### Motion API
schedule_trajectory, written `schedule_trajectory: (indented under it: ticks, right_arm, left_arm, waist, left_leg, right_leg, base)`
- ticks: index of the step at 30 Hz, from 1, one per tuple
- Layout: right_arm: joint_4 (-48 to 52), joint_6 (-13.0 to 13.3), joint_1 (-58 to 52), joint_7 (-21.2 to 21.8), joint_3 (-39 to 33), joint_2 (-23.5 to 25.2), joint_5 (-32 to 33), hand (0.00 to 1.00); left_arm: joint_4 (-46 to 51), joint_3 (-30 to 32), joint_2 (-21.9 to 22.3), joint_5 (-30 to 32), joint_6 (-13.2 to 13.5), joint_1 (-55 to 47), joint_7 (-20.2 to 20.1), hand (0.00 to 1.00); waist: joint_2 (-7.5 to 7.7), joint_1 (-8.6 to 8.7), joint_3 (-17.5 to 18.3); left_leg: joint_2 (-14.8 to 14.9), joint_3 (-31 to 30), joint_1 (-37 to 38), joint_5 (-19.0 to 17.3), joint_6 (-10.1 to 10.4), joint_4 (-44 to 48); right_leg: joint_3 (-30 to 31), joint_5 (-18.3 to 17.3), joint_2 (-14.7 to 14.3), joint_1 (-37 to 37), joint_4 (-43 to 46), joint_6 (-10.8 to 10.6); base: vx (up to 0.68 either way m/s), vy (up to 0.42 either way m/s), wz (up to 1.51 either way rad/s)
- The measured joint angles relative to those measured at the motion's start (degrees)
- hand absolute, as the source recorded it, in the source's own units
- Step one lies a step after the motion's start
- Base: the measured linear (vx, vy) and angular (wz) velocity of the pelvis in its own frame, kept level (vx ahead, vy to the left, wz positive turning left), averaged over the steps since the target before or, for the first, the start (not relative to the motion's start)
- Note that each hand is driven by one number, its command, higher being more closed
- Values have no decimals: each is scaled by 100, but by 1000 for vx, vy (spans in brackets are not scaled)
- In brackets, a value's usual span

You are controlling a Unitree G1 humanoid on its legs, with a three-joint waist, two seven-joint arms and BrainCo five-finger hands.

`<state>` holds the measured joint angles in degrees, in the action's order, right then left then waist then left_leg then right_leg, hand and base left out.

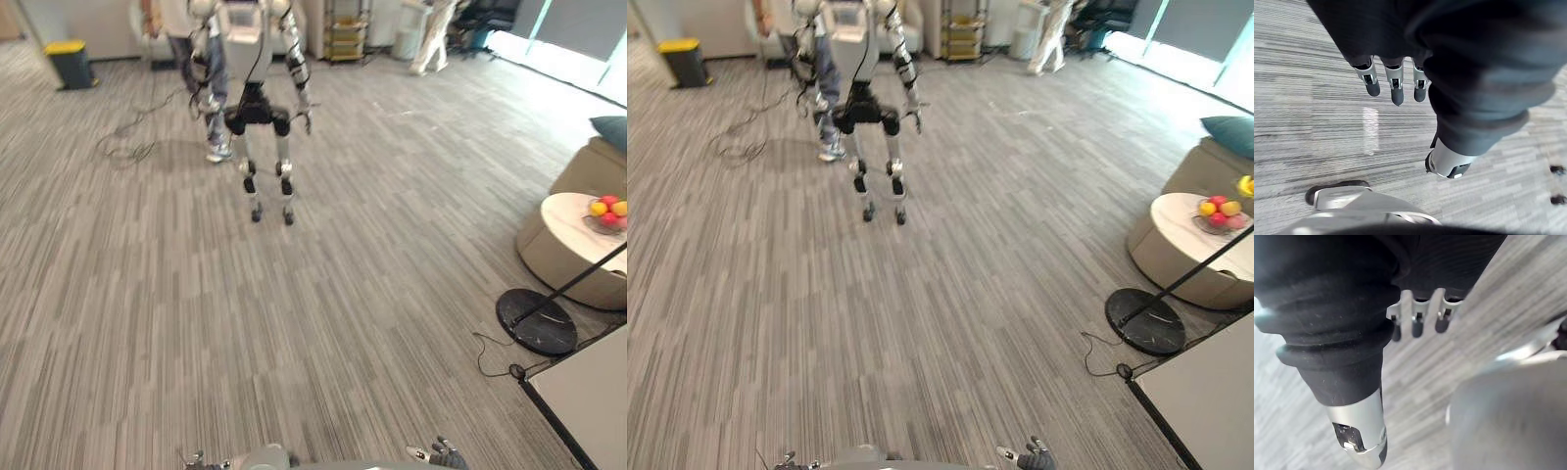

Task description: Organize washtable

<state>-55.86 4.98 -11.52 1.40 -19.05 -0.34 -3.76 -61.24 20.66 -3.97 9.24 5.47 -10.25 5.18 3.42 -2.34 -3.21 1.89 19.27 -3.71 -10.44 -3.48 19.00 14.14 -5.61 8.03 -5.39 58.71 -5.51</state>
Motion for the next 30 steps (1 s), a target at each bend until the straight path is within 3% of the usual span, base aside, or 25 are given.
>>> schedule_trajectory:
  ticks: [2,5,6,7,8,9,12,14,16,18,19,20,22,23,25,30]
  right_arm:
    - [-22,14,-28,-12,-2,-23,-127,0]
    - [-55,41,-112,-12,4,-34,-123,0]
    - [-115,38,-120,-19,122,-67,-125,0]
    - [-132,38,-129,-26,161,-66,-125,0]
    - [-148,37,-134,-29,169,-62,-121,0]
    - [-171,33,-124,-24,209,-126,-125,0]
    - [-180,20,-114,-13,360,-298,-144,0]
    - [-184,31,-76,-27,454,-328,-139,0]
    - [-234,36,-60,-48,506,-346,-132,0]
    - [-251,50,-65,-142,607,-330,-121,0]
    - [-315,87,-58,-158,611,-338,-107,0]
    - [-420,118,-7,-187,606,-422,-100,0]
    - [-599,127,98,-277,612,-453,-100,0]
    - [-607,130,96,-351,576,-423,-98,0]
    - [-635,130,69,-399,528,-356,-81,0]
    - [-708,133,33,-396,534,-390,-104,0]
  left_arm:
    - [6,-112,-21,39,5,32,-13,0]
    - [1,-69,-6,36,5,42,-10,0]
    - [11,28,23,36,8,59,-7,0]
    - [16,36,23,36,9,59,-4,0]
    - [16,41,25,38,10,63,4,0]
    - [-6,37,85,40,4,67,14,0]
    - [2,63,218,36,14,97,28,0]
    - [20,241,274,-45,24,107,49,0]
    - [21,241,276,-138,39,107,125,0]
    - [35,216,254,-304,68,85,300,0]
    - [61,138,257,-456,108,59,382,0]
    - [135,40,326,-645,185,-4,485,0]
    - [160,-115,288,-869,250,-63,512,0]
    - [250,-204,254,-1077,287,-133,510,0]
    - [256,-333,181,-1281,348,-181,499,0]
    - [265,-779,51,-1381,386,-245,461,0]
  waist:
    - [-36,17,-28]
    - [-39,38,-29]
    - [-35,36,-27]
    - [-17,29,-26]
    - [-19,26,-27]
    - [-130,32,-26]
    - [-259,-16,18]
    - [-262,-16,-35]
    - [-206,-26,-84]
    - [-139,-12,-126]
    - [-134,-18,-121]
    - [-234,-21,-105]
    - [-275,-43,-49]
    - [-193,-46,-51]
    - [-142,-26,-69]
    - [-192,-19,22]
  left_leg:
    - [11,89,583,-21,40,-445]
    - [77,35,837,-210,194,-552]
    - [107,-24,832,-261,268,-488]
    - [105,-61,837,-300,314,-462]
    - [109,-123,837,-341,350,-419]
    - [216,-213,846,-372,404,-398]
    - [443,-379,910,-333,606,-508]
    - [557,-508,878,-250,737,-397]
    - [623,-594,743,-244,743,-120]
    - [604,-701,631,-203,835,186]
    - [592,-650,610,-249,785,99]
    - [608,-642,607,57,820,-421]
    - [556,-666,717,100,737,-903]
    - [490,-656,707,204,691,-1086]
    - [381,-643,740,233,657,-1141]
    - [135,-561,955,418,501,-1606]
  right_leg:
    - [-638,-466,0,-386,-251,72]
    - [-1448,-739,-9,-476,-1819,110]
    - [-1625,-588,-35,-347,-2885,269]
    - [-1648,-367,-23,-248,-3306,353]
    - [-1662,-358,-22,-162,-3542,255]
    - [-1770,-380,-113,-14,-3700,238]
    - [-1995,-429,-338,124,-3904,338]
    - [-2066,-468,-442,205,-3944,401]
    - [-2131,-469,-473,358,-4075,403]
    - [-2242,-475,-367,676,-4361,425]
    - [-2276,-458,-327,761,-4470,451]
    - [-2352,-414,-369,731,-4534,406]
    - [-2332,-279,-392,724,-4840,352]
    - [-2324,-66,-379,774,-5127,333]
    - [-2311,17,-332,839,-5272,283]
    - [-2216,157,-219,915,-5515,170]
  base:
    - [207,114,-31]
    - [203,-28,4]
    - [213,-124,21]
    - [187,-128,21]
    - [191,-154,25]
    - [250,-200,35]
    - [234,-189,23]
    - [195,-185,12]
    - [90,-139,15]
    - [63,-60,39]
    - [29,-2,39]
    - [-20,32,25]
    - [-11,84,8]
    - [42,97,-6]
    - [11,98,-5]
    - [-18,80,-4]
